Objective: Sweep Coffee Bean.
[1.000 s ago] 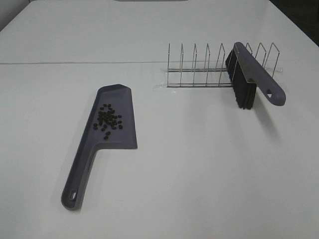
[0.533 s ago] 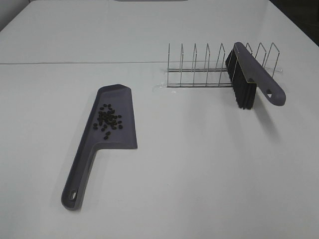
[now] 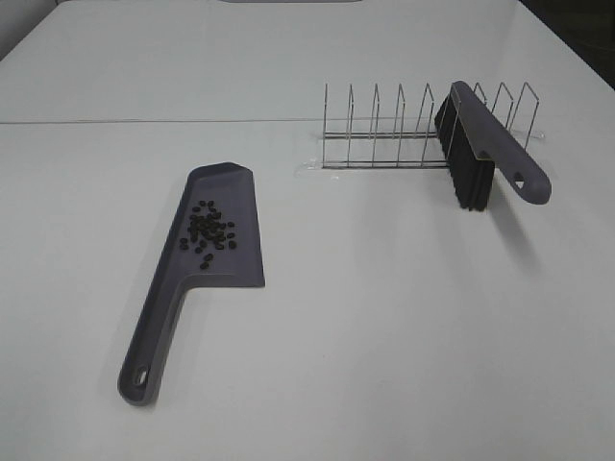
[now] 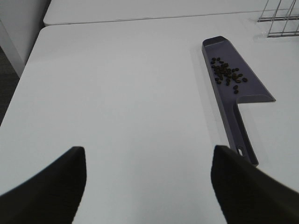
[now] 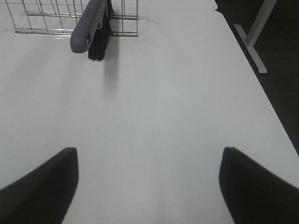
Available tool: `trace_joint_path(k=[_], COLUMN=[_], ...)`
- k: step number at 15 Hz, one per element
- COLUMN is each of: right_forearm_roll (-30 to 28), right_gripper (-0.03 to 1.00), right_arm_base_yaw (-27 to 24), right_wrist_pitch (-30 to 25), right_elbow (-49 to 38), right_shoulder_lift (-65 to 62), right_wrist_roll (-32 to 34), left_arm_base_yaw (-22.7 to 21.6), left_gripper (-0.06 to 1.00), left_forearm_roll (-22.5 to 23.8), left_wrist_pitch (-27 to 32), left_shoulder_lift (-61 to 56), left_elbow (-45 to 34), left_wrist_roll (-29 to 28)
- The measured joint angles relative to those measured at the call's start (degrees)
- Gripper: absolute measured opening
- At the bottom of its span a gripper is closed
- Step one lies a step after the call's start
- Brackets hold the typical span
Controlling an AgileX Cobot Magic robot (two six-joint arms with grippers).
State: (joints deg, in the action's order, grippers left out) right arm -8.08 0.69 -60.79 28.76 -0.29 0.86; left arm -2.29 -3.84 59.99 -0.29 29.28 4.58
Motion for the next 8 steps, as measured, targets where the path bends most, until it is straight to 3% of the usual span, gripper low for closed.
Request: trace_joint_path(k=[8], right_forearm_roll=[0.0], right_gripper=[0.8], right_arm_base_yaw=[0.0], right_wrist_pitch=[0.0], right_elbow=[0.0], right_shoulder_lift=[0.0], right_wrist_roll=[0.0], left_arm_base_yaw=[0.9], left_gripper=[0.71], left_forearm_roll=[0.0], left_wrist_pitch=[0.0], left_shoulder_lift=[0.0], left_elbow=[0.0], left_wrist_roll=[0.0])
